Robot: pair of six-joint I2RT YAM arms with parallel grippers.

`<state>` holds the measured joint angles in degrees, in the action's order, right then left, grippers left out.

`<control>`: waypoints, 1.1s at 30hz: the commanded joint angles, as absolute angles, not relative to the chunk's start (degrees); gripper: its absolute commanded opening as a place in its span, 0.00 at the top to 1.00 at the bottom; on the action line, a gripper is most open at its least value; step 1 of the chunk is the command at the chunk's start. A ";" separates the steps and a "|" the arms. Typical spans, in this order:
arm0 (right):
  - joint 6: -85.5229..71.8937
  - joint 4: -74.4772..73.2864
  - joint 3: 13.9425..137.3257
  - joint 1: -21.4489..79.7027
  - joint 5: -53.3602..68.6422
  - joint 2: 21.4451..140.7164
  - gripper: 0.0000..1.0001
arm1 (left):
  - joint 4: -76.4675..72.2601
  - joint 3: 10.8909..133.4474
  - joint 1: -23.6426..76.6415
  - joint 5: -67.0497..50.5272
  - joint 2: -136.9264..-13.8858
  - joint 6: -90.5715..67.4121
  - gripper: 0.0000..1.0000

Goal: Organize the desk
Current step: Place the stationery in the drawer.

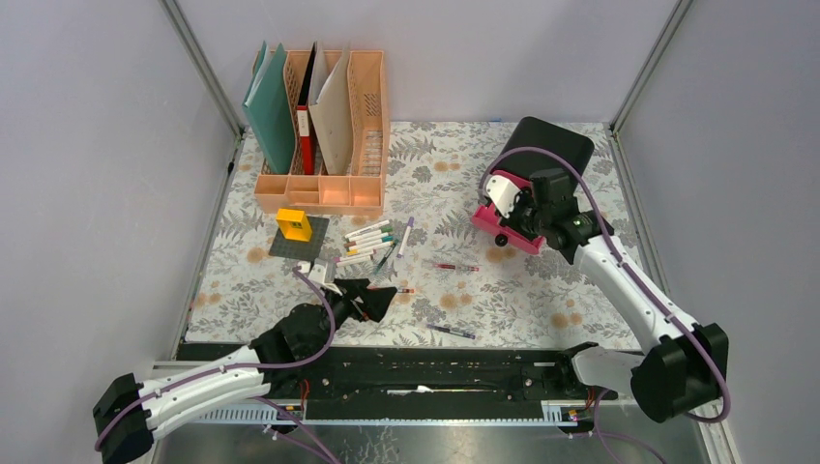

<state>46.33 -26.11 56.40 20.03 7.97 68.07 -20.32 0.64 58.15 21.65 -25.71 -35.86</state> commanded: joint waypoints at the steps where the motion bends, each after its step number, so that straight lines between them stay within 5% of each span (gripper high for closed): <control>1: 47.21 -21.69 59.00 19.10 5.19 70.33 1.00 | -23.63 -0.59 57.92 20.13 -26.28 -36.23 0.01; 12: 46.59 -19.66 59.44 18.71 3.14 75.49 0.99 | -23.23 -0.35 57.99 19.55 -26.28 -36.18 0.01; 16: 46.18 -19.59 59.57 18.60 2.41 76.89 0.82 | -23.20 -0.37 57.96 19.58 -26.43 -36.08 0.01; 21: 44.89 -20.27 59.88 18.50 2.58 77.25 0.42 | -22.41 -0.35 57.89 19.46 -26.46 -36.08 0.01; 33: 34.93 -35.54 64.17 18.52 27.18 63.89 0.11 | -11.29 10.63 57.76 19.43 -30.67 -33.60 0.01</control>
<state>40.23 -29.47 62.00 18.72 13.61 70.43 -14.90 4.40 58.04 19.73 -28.49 -35.62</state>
